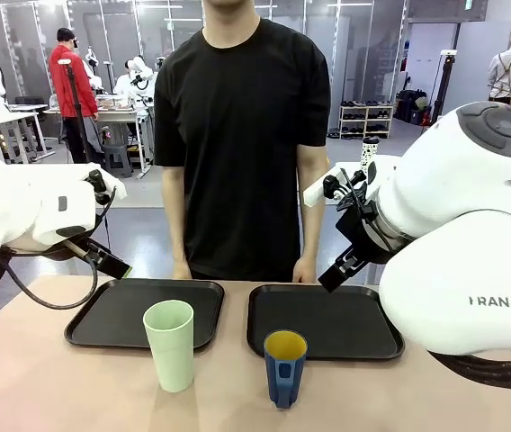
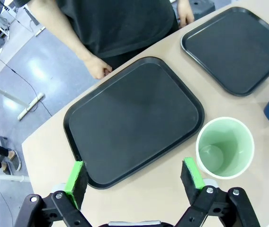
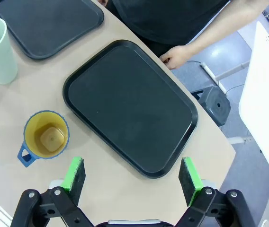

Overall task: Sort and store the cups by type.
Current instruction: Pick up the Reusable plastic cup.

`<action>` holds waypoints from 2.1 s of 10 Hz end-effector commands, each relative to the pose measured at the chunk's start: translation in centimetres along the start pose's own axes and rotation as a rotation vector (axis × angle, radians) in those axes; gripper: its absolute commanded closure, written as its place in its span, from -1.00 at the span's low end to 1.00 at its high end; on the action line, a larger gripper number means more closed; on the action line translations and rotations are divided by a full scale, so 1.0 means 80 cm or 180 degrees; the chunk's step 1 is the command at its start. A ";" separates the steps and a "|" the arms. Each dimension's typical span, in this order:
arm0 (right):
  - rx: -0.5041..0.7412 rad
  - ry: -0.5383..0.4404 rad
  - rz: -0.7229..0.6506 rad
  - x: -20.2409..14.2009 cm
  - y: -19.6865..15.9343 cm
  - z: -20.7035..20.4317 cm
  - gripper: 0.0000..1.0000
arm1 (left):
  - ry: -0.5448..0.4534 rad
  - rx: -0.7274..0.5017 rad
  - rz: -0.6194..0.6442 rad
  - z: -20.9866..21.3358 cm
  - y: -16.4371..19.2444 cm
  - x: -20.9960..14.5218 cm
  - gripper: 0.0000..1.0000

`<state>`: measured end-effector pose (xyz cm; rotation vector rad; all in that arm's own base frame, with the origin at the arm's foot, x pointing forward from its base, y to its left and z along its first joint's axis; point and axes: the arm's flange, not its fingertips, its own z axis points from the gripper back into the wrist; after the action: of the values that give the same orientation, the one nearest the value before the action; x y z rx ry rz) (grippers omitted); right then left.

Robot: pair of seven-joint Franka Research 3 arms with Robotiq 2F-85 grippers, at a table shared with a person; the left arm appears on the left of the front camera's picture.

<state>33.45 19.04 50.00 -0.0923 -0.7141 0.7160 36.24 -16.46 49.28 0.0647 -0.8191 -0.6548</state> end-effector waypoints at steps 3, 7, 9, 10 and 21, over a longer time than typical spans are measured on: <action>0.0010 -0.0004 0.0021 0.000 0.000 0.000 -1.00 | -0.0003 -0.0004 -0.0010 0.000 -0.002 0.001 -1.00; 0.0029 -0.0021 -0.0044 -0.003 -0.011 -0.012 -1.00 | 0.0032 -0.0023 0.0113 -0.012 0.015 -0.004 -1.00; 0.0089 0.0106 -0.0338 -0.014 -0.062 -0.064 -1.00 | 0.0115 0.0189 0.0386 -0.050 0.070 -0.024 -1.00; 0.0109 0.0227 -0.0465 -0.021 -0.085 -0.090 -1.00 | 0.0200 0.0357 0.0646 -0.073 0.103 -0.037 -1.00; 0.0167 0.0574 -0.1358 -0.069 -0.185 -0.193 -1.00 | 0.0586 0.0354 0.1280 -0.161 0.190 -0.099 -1.00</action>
<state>48.53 6.59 39.90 0.0420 -0.5137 0.3081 49.05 -2.84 39.76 0.0406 -0.6694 -0.2116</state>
